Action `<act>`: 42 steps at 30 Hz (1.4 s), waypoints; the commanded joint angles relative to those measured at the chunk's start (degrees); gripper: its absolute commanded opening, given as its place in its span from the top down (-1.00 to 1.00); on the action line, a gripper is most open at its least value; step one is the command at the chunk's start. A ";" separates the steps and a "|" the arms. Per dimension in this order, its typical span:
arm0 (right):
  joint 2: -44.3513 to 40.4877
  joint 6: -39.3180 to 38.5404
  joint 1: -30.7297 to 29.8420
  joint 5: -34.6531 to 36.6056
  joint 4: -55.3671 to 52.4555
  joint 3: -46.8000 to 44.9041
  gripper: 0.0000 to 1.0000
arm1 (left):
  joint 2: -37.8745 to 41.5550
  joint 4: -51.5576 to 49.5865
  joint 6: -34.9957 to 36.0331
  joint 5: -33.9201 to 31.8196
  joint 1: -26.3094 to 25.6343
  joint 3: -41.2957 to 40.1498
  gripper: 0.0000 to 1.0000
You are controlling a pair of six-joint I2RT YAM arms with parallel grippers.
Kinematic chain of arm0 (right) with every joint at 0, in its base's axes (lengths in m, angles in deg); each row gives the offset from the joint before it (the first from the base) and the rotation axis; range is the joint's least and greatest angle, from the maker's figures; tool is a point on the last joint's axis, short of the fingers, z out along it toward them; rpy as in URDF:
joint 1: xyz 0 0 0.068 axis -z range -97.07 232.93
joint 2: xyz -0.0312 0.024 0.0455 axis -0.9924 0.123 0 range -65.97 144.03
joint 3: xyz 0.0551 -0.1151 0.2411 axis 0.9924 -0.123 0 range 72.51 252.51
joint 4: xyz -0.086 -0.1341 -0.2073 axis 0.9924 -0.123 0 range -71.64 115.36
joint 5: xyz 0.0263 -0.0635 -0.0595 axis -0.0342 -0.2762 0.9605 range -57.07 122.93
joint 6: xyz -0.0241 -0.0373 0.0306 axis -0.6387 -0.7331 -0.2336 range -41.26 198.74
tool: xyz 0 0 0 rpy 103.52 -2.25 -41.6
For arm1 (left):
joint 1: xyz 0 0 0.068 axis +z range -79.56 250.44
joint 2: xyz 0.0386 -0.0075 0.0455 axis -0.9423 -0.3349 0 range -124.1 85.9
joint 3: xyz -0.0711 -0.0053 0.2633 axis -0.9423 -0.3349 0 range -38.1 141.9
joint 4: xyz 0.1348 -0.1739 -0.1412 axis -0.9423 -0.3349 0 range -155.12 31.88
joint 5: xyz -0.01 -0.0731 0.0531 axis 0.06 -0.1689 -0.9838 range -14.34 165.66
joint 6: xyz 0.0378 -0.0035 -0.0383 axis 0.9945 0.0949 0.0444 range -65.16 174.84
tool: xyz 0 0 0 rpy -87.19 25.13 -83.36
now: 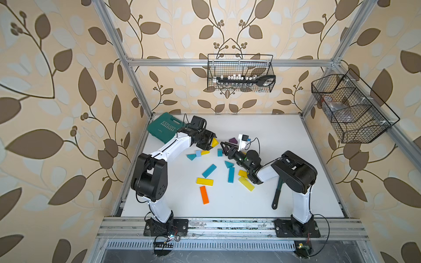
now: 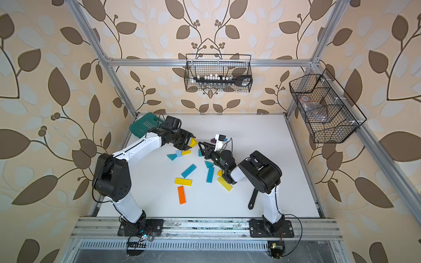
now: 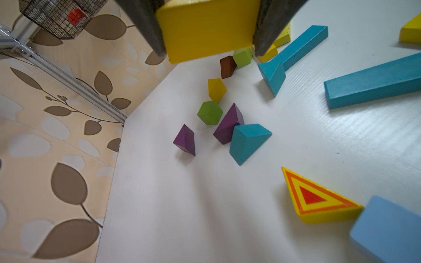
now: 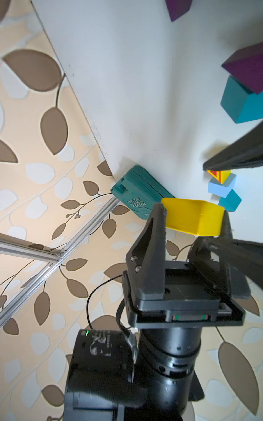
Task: Assemble a small pinwheel with building blocks
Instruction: Pick up the building block from the center of the board, then assemble the building block at the center of the board.
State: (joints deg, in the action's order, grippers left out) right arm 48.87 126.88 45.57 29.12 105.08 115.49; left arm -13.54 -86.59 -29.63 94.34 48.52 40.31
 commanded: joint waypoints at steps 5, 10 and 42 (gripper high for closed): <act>-4.00 -2.39 0.13 -2.80 -4.35 -3.68 -0.12 | -1.91 -13.29 10.73 -1.90 5.91 6.15 0.35; -12.39 -6.72 0.19 -2.84 -17.22 -7.32 -0.15 | -6.46 -17.29 11.98 -4.87 8.39 9.30 0.38; -30.99 -14.50 0.47 -4.09 -39.54 -12.15 -0.14 | -25.24 -21.41 7.04 -9.24 11.63 23.31 0.43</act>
State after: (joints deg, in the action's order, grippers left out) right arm 18.30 113.22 45.83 25.82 66.26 103.67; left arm -37.95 -106.68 -22.11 86.19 59.63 61.66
